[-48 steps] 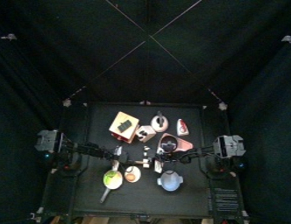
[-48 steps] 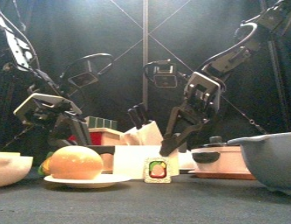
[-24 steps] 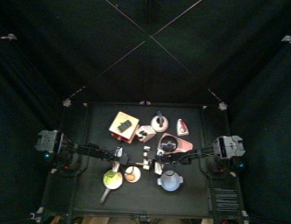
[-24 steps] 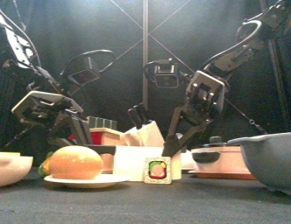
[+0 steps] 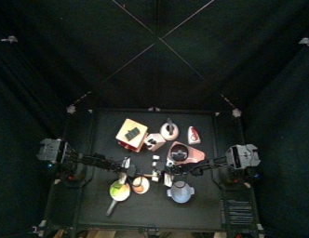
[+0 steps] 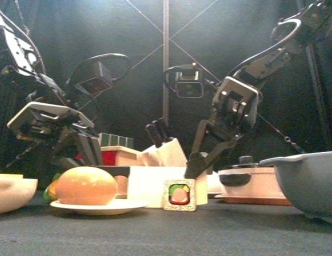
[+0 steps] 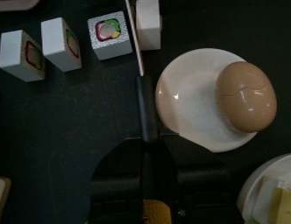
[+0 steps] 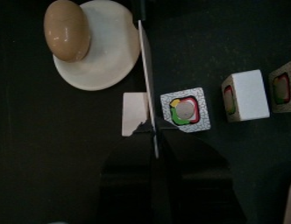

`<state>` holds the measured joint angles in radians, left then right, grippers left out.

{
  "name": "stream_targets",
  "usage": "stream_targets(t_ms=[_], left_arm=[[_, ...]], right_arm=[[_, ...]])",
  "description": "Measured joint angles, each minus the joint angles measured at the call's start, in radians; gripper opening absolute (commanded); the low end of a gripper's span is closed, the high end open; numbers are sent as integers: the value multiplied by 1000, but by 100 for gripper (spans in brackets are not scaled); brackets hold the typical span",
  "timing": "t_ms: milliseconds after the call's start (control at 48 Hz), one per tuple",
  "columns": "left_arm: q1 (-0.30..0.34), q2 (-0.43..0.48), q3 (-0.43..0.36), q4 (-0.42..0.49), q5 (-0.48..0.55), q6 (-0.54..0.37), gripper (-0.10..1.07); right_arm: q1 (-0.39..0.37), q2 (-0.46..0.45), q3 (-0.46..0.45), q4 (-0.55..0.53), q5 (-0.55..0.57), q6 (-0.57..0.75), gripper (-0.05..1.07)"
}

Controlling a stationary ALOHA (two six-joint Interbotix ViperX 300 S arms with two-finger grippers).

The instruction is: Cut sushi roll

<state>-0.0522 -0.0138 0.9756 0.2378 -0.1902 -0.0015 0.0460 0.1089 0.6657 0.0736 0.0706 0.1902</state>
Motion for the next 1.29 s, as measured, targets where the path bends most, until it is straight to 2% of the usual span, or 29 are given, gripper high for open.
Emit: stream_targets(t_ms=[312, 667, 1083, 1292], left_arm=[[-8, -26, -3, 2, 9, 2, 41], [-6, -156, 8, 0, 8, 0, 41], [-5, -276, 112, -6, -192, 0, 41], [-5, -301, 132, -51, -210, 2, 41]], right_arm=[[2, -25, -11, -5, 37, 0, 42], [-8, -123, -9, -31, 46, 0, 42], [-20, -147, -8, -54, -21, -2, 43], [-20, -147, 5, -60, -80, -2, 44]])
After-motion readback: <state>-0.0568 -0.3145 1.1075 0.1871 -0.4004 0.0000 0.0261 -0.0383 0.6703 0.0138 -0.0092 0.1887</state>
